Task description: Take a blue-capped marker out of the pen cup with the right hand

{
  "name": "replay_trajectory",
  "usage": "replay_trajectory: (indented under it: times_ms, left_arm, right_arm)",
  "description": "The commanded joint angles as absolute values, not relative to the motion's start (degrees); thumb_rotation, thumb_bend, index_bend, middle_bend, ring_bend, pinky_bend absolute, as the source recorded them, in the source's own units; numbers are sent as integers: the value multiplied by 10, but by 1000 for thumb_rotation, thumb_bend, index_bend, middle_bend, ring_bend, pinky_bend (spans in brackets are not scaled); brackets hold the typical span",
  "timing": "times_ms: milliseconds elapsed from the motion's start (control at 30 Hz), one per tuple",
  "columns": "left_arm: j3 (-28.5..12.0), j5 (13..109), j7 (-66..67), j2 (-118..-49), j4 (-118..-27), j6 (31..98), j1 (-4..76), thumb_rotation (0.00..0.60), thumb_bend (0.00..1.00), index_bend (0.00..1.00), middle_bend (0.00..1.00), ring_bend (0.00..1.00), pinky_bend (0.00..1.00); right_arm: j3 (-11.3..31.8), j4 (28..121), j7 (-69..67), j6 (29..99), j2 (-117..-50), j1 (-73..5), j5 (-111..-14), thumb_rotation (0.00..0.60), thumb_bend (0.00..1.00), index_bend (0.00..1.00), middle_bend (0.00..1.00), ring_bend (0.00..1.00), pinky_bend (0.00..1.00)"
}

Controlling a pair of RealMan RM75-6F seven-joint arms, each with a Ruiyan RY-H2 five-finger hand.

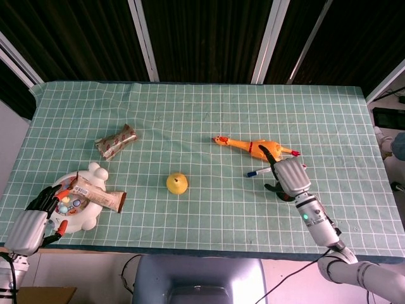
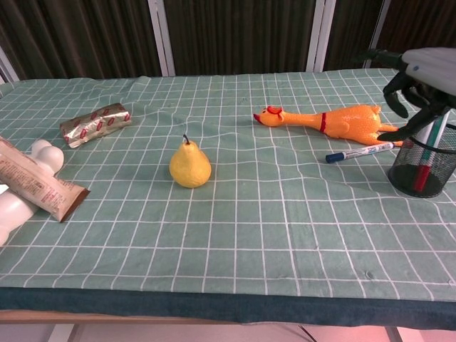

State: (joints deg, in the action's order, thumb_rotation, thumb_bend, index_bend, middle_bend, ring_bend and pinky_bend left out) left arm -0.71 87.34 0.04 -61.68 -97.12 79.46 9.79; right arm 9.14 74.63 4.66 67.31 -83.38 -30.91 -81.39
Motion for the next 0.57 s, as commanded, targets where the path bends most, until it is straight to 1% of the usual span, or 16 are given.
replay_trajectory:
  times_ms: [33,67,100,167,233,267,333,400,567]
  left_arm:
    - [-8,871,4,-619,-971,793,99,600,428,166,52,0,225]
    - [-8,871,6,-619,-971,792,99,600,427,165,53,0,225]
    - [-8,870,8,-620,-970,791,100,600,427,165,53,0,225]
    - [-8,867,15,-622,-970,789,100,600,428,165,54,0,225]
    - [-9,865,21,-624,-972,787,101,600,428,166,54,0,226]
    - [-9,864,23,-625,-973,786,102,600,428,166,55,0,226]
    - [-9,863,29,-627,-974,786,102,600,428,166,55,0,226]
    - [-9,862,36,-629,-975,785,103,600,428,166,55,0,226]
    - [-11,859,48,-634,-976,782,105,600,427,166,55,0,226]
  right_arm:
    - [73,904,30,815,-709,-206,-843,600,182,158,612,586,706]
    - [65,923,31,849,-691,-180,-850,600,182,183,570,530,656]
    - [59,933,35,874,-681,-161,-853,600,182,208,519,467,588]
    - [45,946,48,919,-664,-120,-852,600,182,229,439,371,441]
    - [32,954,63,941,-655,-86,-837,600,182,238,367,289,301]
    - [28,957,68,944,-652,-75,-827,600,182,238,332,248,249]
    - [21,960,79,941,-648,-59,-808,600,182,230,277,189,207]
    - [17,957,88,930,-645,-51,-792,600,182,209,244,160,198]
    - [19,949,72,907,-643,-49,-788,600,182,180,217,141,194]
